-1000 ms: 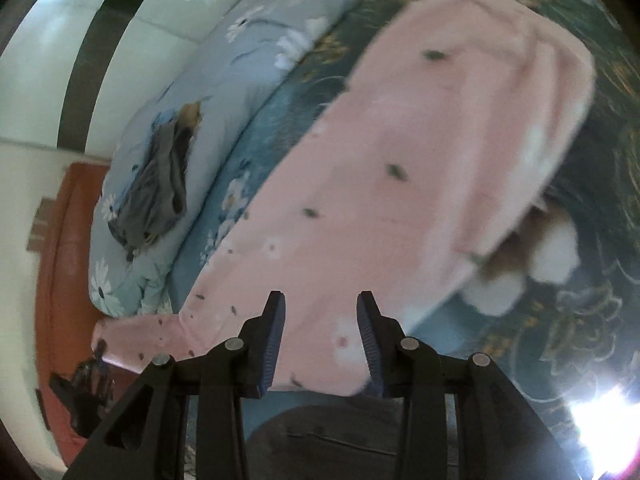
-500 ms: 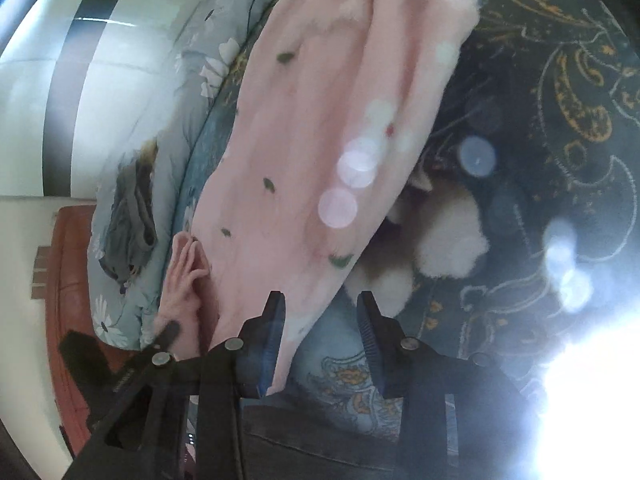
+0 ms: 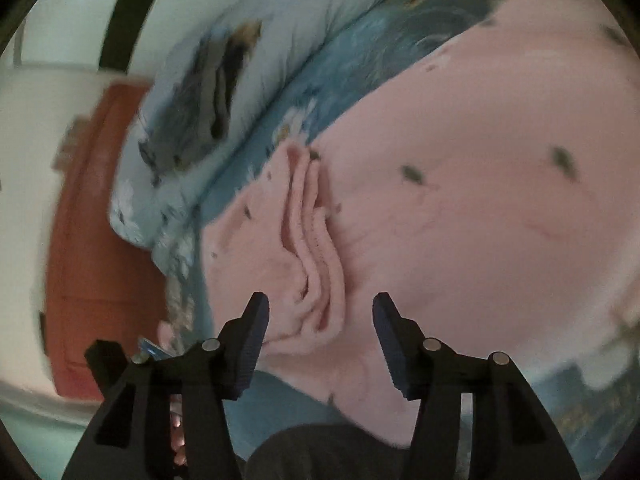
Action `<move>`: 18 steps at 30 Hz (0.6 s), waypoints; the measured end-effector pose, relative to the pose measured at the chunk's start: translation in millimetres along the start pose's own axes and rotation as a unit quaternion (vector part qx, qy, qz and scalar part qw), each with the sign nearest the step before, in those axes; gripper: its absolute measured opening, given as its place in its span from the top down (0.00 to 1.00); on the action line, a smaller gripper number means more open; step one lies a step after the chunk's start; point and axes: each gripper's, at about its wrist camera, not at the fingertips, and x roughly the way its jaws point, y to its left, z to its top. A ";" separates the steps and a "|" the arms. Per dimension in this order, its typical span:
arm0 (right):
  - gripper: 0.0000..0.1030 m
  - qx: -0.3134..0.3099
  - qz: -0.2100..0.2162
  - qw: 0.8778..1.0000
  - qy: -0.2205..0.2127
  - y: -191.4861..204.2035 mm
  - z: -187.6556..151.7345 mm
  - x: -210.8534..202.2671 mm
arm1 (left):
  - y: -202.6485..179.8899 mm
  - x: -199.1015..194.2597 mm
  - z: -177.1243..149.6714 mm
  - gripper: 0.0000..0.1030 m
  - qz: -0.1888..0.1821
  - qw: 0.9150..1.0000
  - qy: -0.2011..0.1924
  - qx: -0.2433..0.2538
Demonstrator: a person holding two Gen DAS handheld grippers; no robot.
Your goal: Fold clothes
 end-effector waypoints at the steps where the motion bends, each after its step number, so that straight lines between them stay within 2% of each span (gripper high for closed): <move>1: 0.46 -0.003 -0.011 1.000 0.003 1.2 4.5 7.9 | 10.6 -0.7 -8.3 0.50 -0.006 1.000 0.002 -0.010; 4: 0.46 0.001 -0.035 0.999 0.017 -1.2 15.6 25.9 | 25.1 0.9 -23.7 0.50 -0.026 0.999 0.006 -0.027; 7: 0.46 0.015 -0.027 0.999 0.032 1.9 22.2 40.9 | 22.8 9.7 -26.3 0.50 -0.036 0.999 0.017 -0.020; 10: 0.46 0.008 -0.014 0.999 0.038 14.2 22.6 51.5 | 10.4 22.1 -22.5 0.49 -0.031 0.999 0.024 0.008; 12: 0.46 0.002 -0.012 0.999 0.041 22.7 22.9 56.6 | 8.9 27.3 -20.3 0.49 -0.027 0.999 0.026 0.004; 15: 0.46 -0.003 -0.032 0.999 0.041 34.9 26.1 66.0 | 7.3 34.7 -17.2 0.49 -0.020 0.999 0.027 -0.004; 17: 0.47 -0.001 -0.048 0.998 0.038 38.6 27.8 67.8 | 11.2 32.9 -15.2 0.49 -0.031 0.999 0.026 -0.024; 18: 0.51 0.002 -0.056 0.998 0.039 40.0 28.6 68.1 | 13.0 32.6 -14.9 0.49 -0.037 0.998 0.025 -0.033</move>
